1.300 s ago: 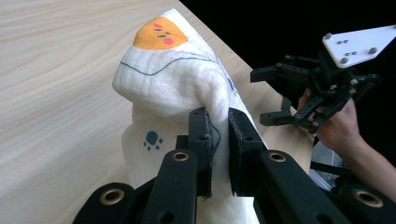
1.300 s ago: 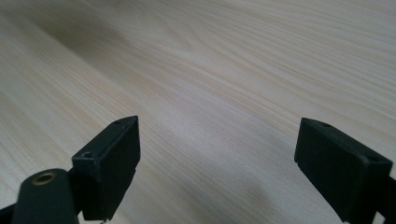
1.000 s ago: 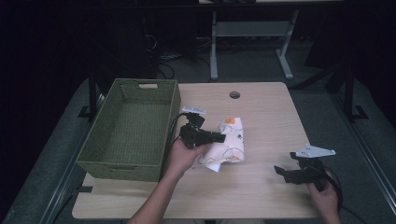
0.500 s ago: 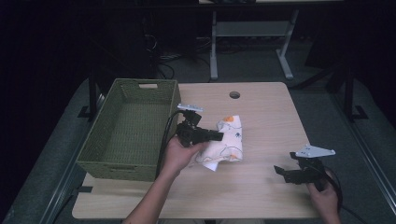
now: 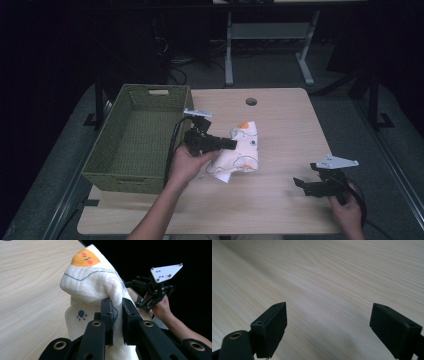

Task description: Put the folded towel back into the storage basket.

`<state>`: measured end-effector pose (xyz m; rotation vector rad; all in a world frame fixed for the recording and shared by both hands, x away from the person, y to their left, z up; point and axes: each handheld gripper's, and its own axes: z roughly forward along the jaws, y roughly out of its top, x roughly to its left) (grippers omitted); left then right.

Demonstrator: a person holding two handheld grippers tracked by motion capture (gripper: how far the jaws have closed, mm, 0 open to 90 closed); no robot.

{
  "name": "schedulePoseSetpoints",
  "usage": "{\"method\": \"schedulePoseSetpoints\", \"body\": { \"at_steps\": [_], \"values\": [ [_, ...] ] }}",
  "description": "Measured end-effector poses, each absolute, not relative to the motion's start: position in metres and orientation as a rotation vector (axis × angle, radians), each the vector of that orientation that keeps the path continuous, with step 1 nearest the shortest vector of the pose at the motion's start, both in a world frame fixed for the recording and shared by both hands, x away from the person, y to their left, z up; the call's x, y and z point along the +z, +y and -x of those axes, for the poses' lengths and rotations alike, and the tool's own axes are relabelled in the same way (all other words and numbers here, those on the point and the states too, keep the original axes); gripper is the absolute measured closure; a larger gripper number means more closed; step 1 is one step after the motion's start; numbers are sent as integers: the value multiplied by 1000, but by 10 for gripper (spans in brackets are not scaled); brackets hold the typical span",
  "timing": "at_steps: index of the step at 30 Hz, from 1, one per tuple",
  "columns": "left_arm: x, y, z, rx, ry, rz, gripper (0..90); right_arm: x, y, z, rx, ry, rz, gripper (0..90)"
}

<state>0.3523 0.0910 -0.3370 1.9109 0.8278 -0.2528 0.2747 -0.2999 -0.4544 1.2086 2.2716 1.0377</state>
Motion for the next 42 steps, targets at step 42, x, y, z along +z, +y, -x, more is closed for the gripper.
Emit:
{"method": "schedulePoseSetpoints", "body": {
  "at_steps": [42],
  "values": [
    [-309,129,-351,-288,826,-1888,817,-456,-298,-275,1023,2282,-1208,139]
  ]
}}
